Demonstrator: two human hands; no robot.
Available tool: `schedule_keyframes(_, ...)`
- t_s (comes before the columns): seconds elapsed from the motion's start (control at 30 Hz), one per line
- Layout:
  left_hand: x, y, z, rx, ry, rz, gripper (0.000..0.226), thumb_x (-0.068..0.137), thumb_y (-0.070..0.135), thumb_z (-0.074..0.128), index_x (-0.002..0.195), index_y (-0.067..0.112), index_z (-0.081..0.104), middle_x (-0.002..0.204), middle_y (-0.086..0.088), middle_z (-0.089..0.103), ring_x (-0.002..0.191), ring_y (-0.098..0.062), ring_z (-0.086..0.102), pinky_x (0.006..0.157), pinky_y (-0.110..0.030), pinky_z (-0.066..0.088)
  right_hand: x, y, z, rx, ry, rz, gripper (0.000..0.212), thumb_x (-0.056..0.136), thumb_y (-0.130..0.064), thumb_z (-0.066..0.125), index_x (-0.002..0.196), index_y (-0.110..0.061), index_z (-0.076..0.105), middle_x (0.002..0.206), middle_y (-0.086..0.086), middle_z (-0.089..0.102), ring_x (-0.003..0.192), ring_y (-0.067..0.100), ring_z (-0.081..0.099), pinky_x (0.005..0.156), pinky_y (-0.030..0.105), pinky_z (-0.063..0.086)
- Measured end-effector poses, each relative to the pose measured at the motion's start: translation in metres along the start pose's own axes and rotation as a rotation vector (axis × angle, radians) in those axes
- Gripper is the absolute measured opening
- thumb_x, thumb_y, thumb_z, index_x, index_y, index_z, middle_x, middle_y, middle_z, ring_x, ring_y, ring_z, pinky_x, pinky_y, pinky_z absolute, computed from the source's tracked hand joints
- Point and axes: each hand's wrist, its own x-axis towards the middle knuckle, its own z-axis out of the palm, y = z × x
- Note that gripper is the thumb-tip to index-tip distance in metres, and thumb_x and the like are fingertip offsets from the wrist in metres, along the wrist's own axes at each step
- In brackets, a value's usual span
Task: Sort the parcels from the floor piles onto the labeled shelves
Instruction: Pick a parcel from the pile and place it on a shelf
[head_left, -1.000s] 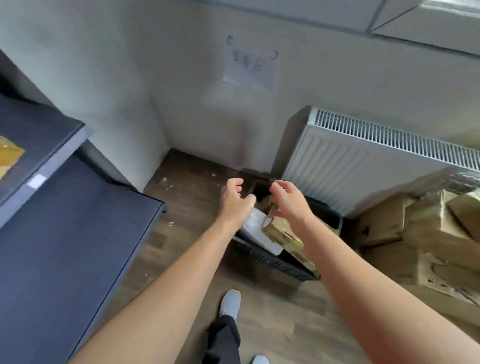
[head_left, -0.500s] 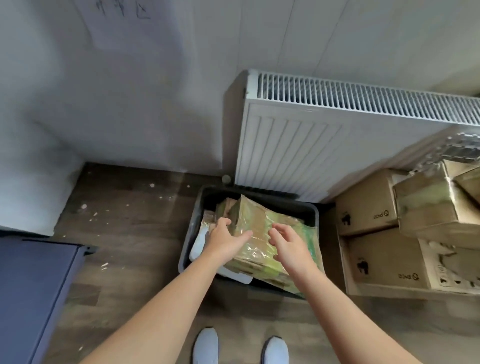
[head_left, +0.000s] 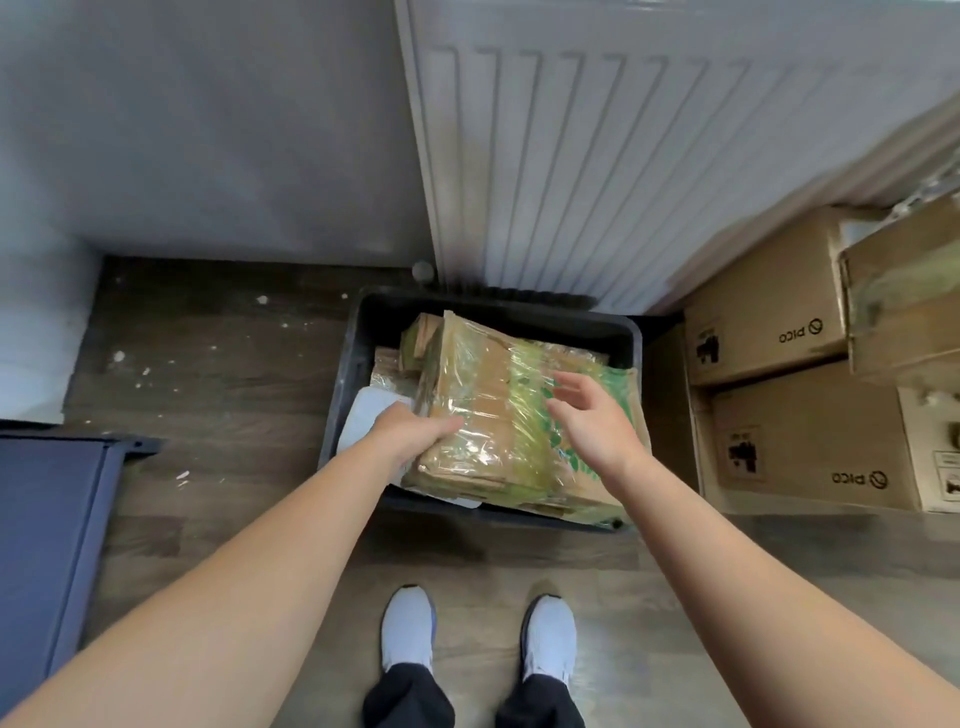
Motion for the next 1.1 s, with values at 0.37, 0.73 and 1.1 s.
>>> schedule_keyframes(0.37,0.003,-0.011,0.02,-0.196,0.066,0.087,0.077,0.082,0.031,0.078,0.143,0.016,0.033,0.134,-0.003,0.047,0.118,-0.026,0.05,0.095,-0.036,0.041,0.006,0.018,-0.018,-0.183,-0.016,-0.071,0.049,0.097,-0.02,0.055,0.144,-0.02,0.043,0.148,0.001,0.046,0.132,0.018,0.047,0.099,0.026,0.035)
schedule_keyframes(0.73,-0.078,-0.038,-0.063,-0.516,0.182,0.19,0.041,0.087,0.024,0.072,0.122,0.016,0.052,0.114,-0.004,0.067,0.1,-0.022,0.066,0.09,-0.042,0.052,-0.014,-0.015,-0.093,-0.245,-0.005,0.085,0.088,0.081,-0.066,0.063,0.15,-0.02,0.034,0.144,0.007,0.05,0.125,0.027,0.054,0.107,0.045,0.042)
schedule_keyframes(1.1,-0.124,-0.034,-0.121,-0.633,0.019,0.17,0.029,0.098,0.018,0.057,0.127,0.016,0.053,0.119,-0.008,0.067,0.109,-0.026,0.064,0.09,-0.042,0.051,-0.049,-0.1,-0.121,0.081,-0.482,0.126,0.073,0.067,-0.069,0.072,0.133,-0.047,0.048,0.131,-0.008,0.061,0.12,0.027,0.058,0.102,0.063,0.041)
